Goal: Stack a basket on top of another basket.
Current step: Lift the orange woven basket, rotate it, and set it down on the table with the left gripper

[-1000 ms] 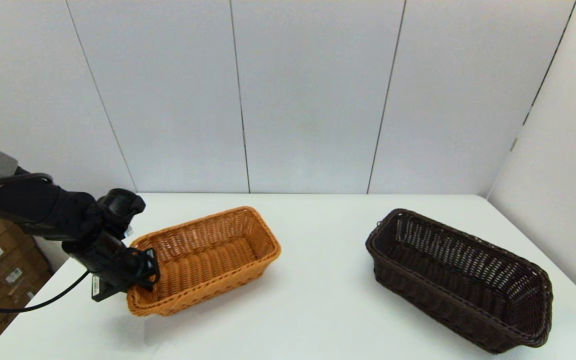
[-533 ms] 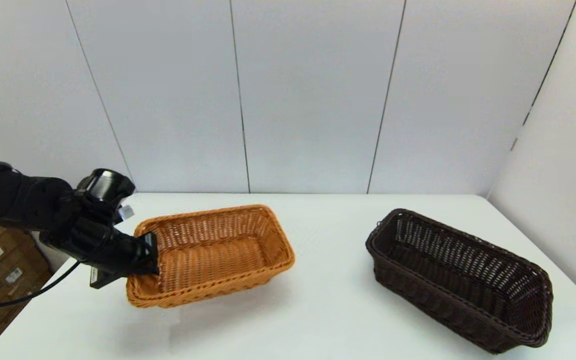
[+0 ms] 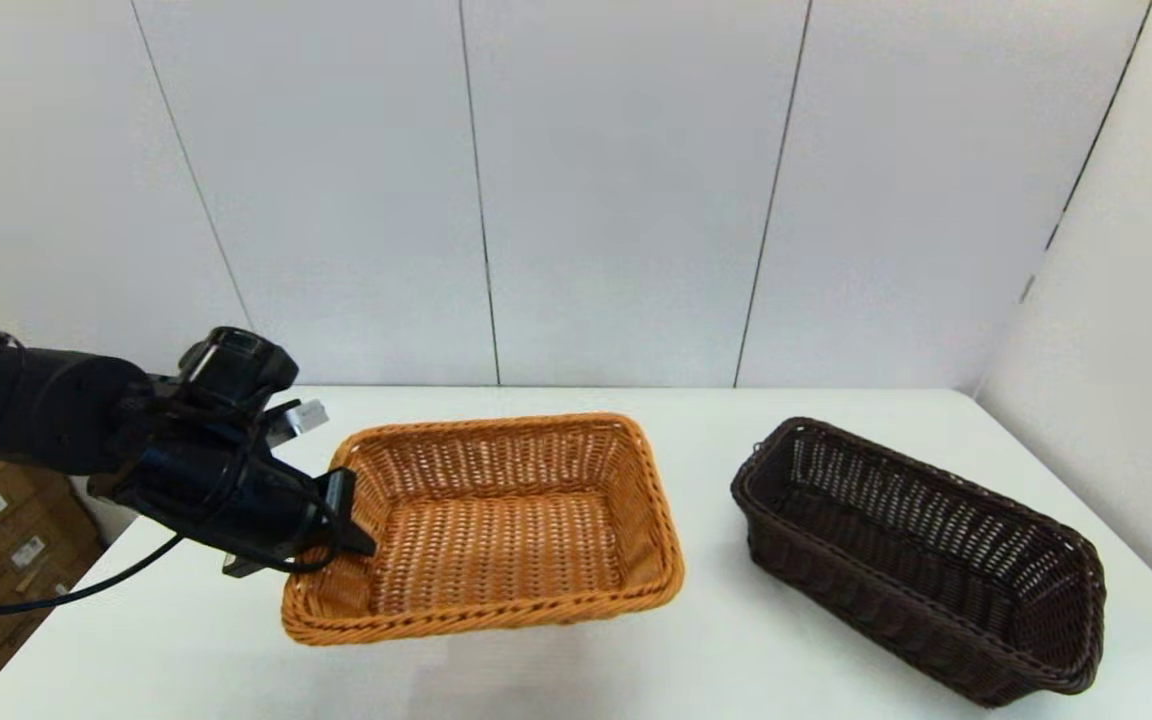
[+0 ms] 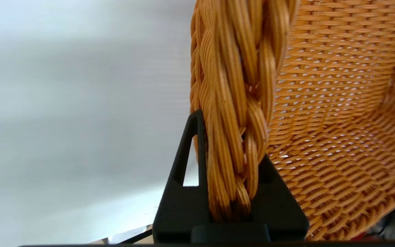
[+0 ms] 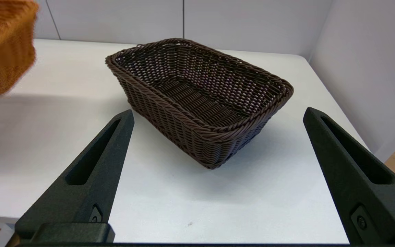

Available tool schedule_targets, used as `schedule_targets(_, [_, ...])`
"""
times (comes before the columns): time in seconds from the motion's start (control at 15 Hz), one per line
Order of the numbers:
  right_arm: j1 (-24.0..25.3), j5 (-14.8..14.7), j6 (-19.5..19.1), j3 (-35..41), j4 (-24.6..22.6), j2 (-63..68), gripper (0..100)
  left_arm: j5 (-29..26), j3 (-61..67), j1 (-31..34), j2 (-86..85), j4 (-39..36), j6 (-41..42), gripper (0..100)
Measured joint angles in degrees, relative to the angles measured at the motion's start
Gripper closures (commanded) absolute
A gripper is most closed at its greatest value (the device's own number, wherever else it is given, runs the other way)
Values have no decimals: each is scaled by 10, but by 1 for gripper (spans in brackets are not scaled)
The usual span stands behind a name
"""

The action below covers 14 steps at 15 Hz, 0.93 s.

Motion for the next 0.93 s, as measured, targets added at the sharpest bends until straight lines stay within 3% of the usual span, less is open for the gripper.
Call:
schedule_targets(0.27, [0,0,0,0,0,0,0,1,-14,-50,23,-2,3,100])
schedule_targets(0.93, [0,0,0,0,0,0,0,10,-83,-84,111,-1,-4,100])
